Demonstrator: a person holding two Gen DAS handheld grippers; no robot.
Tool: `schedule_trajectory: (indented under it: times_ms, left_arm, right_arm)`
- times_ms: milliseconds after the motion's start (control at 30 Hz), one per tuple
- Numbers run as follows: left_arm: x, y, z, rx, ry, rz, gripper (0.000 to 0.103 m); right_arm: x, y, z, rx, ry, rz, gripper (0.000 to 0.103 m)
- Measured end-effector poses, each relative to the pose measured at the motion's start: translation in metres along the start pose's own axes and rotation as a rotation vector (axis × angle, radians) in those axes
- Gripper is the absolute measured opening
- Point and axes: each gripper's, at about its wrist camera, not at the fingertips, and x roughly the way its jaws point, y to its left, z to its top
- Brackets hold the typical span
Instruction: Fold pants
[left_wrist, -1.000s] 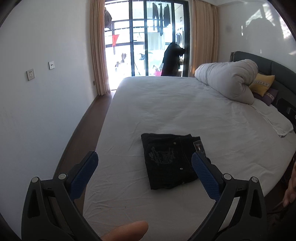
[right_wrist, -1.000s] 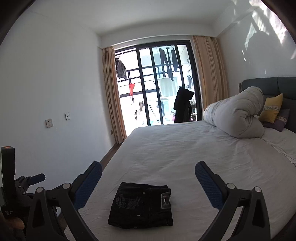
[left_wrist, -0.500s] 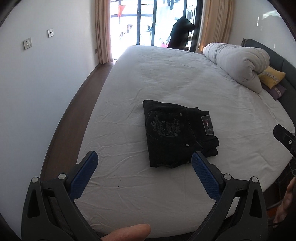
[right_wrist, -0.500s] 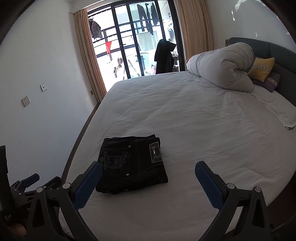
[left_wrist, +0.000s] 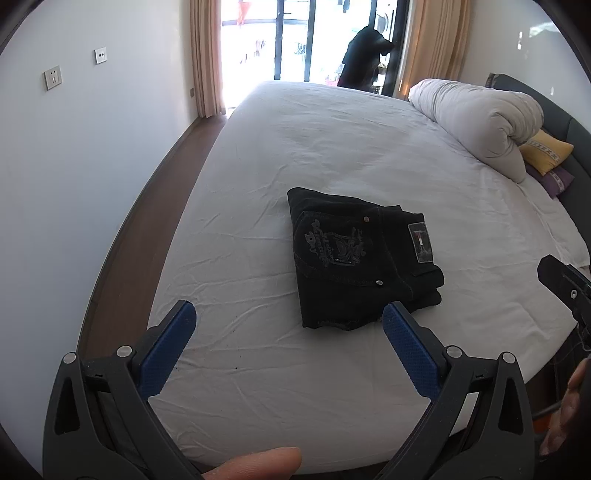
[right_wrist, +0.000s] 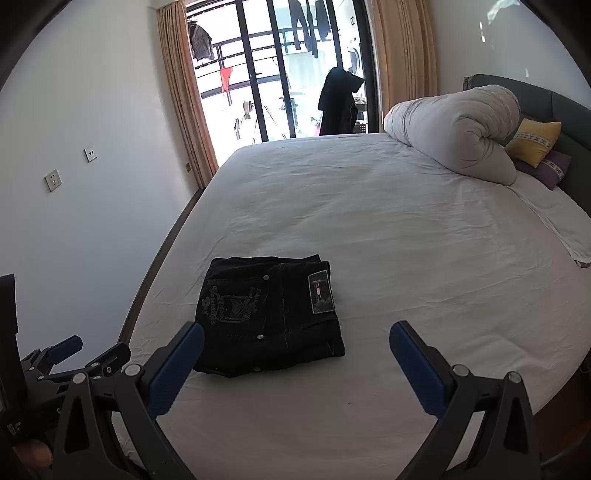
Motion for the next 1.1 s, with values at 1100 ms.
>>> schedule_trajectory:
  times_ms: [1100]
  left_arm:
    - [0.011, -0.001, -0.004, -0.004, 0.019, 0.001, 0.103]
  right_arm:
    - [0.014, 0.006, -0.006, -0.007, 0.045, 0.005, 0.103]
